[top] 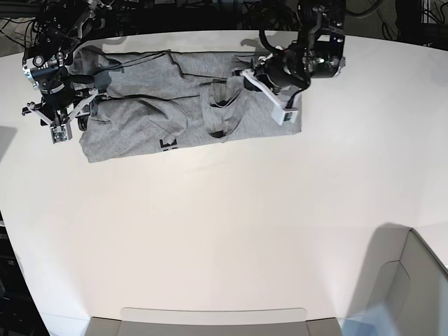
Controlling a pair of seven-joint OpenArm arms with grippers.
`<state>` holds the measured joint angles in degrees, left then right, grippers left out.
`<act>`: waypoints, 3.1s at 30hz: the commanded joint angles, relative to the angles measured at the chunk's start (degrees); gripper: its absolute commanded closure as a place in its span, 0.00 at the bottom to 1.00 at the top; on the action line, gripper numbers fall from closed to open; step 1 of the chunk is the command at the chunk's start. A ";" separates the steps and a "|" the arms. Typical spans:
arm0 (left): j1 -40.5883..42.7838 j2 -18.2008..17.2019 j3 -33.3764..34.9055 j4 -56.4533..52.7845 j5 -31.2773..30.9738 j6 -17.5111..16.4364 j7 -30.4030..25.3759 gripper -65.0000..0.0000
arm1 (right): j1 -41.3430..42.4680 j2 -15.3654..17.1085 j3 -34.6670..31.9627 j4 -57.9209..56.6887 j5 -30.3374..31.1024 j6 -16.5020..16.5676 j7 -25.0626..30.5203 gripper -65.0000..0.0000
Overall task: Fold the T-shirt properly
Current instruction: 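Push the folded cloth further toward the right gripper with the left gripper, then grasp the strip's end with the right gripper and fold it inward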
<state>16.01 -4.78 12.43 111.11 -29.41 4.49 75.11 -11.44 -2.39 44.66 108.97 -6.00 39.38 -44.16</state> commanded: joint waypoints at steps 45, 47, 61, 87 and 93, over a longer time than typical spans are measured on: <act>-10.16 -2.83 12.50 -5.31 -0.79 -0.23 -5.00 0.97 | 0.85 0.77 0.04 0.79 0.86 0.62 1.13 0.64; -12.10 -2.83 15.13 -5.48 -0.88 -0.23 -4.83 0.97 | 0.85 0.68 0.04 0.79 0.86 0.62 1.13 0.64; -14.56 -3.09 19.27 -5.48 -0.61 -0.23 -4.47 0.97 | 2.17 3.40 2.15 1.23 20.99 0.62 -18.12 0.64; -11.66 -4.76 19.35 -5.57 -0.61 -0.23 -5.09 0.97 | 11.40 15.18 5.14 -37.63 34.26 0.62 -35.84 0.64; -11.66 -4.76 19.44 -5.57 -0.61 -0.23 -5.09 0.97 | 9.55 13.07 -3.57 -37.45 38.04 0.62 -35.84 0.64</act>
<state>4.82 -9.69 31.88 104.60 -29.58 4.49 70.46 -0.30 10.55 41.28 72.38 39.99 39.33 -72.77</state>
